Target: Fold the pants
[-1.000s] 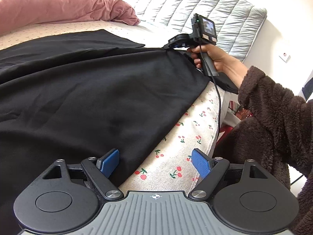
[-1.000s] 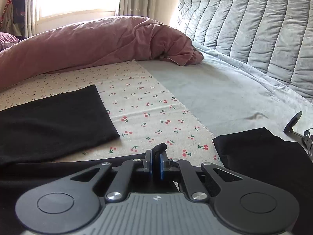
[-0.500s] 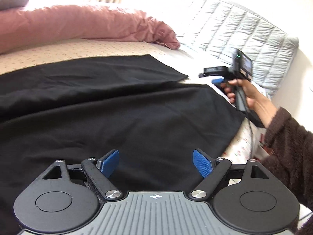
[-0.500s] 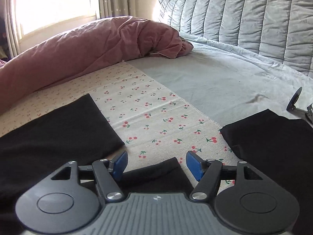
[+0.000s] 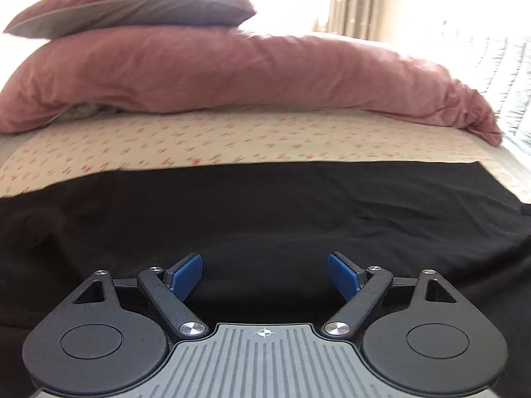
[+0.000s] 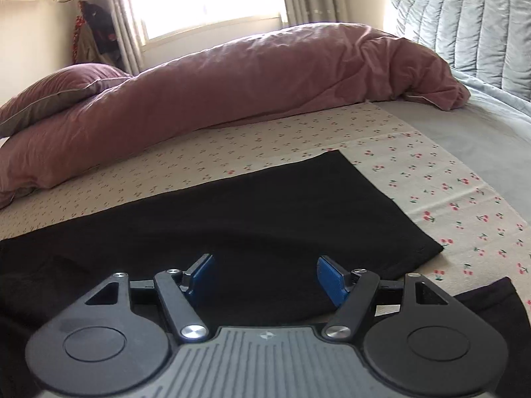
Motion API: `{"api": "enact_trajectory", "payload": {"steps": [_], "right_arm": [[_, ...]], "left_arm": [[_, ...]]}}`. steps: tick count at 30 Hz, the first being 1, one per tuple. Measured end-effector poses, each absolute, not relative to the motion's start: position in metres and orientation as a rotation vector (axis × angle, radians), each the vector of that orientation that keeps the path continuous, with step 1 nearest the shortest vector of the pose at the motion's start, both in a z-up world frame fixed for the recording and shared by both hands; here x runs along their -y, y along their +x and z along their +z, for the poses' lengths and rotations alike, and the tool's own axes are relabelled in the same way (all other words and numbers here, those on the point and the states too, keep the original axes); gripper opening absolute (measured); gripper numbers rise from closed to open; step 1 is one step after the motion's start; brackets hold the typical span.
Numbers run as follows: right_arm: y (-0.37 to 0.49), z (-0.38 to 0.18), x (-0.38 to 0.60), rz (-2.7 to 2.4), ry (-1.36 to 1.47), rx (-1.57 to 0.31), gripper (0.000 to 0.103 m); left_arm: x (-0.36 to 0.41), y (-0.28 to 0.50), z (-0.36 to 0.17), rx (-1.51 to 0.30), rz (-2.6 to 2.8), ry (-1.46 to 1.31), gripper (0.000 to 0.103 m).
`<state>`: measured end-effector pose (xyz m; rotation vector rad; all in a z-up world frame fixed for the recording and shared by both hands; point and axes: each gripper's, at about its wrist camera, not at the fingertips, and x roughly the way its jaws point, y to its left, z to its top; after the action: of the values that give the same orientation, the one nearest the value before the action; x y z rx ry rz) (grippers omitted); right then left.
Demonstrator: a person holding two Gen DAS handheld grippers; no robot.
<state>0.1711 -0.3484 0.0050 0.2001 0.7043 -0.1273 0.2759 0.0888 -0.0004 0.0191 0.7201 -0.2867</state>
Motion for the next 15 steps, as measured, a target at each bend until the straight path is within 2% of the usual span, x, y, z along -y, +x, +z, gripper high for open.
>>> {"api": "enact_trajectory", "payload": {"steps": [3,8,9,10,12,15], "right_arm": [[0.181,-0.016,0.361,-0.177,0.201,-0.776,0.065],[0.176,-0.019,0.387,-0.333,0.11,-0.779,0.065],[0.174,-0.017,0.391,-0.357,0.116,-0.784,0.066],[0.172,-0.015,0.394,-0.372,0.131,-0.79,0.072],[0.167,-0.008,0.395,-0.364,0.151,-0.779,0.074],[0.164,0.007,0.383,-0.278,0.152,-0.736,0.085]], "left_arm": [[-0.127,0.274,-0.019,-0.756,-0.285,-0.023,0.085],[-0.132,0.25,-0.015,-0.777,-0.313,0.205,0.085],[-0.133,0.247,-0.011,-0.784,-0.309,0.212,0.086],[-0.137,0.246,-0.007,-0.79,-0.301,0.199,0.086],[-0.147,0.248,0.002,-0.776,-0.289,0.146,0.086],[-0.162,0.257,0.015,-0.752,-0.281,0.075,0.088]]}}
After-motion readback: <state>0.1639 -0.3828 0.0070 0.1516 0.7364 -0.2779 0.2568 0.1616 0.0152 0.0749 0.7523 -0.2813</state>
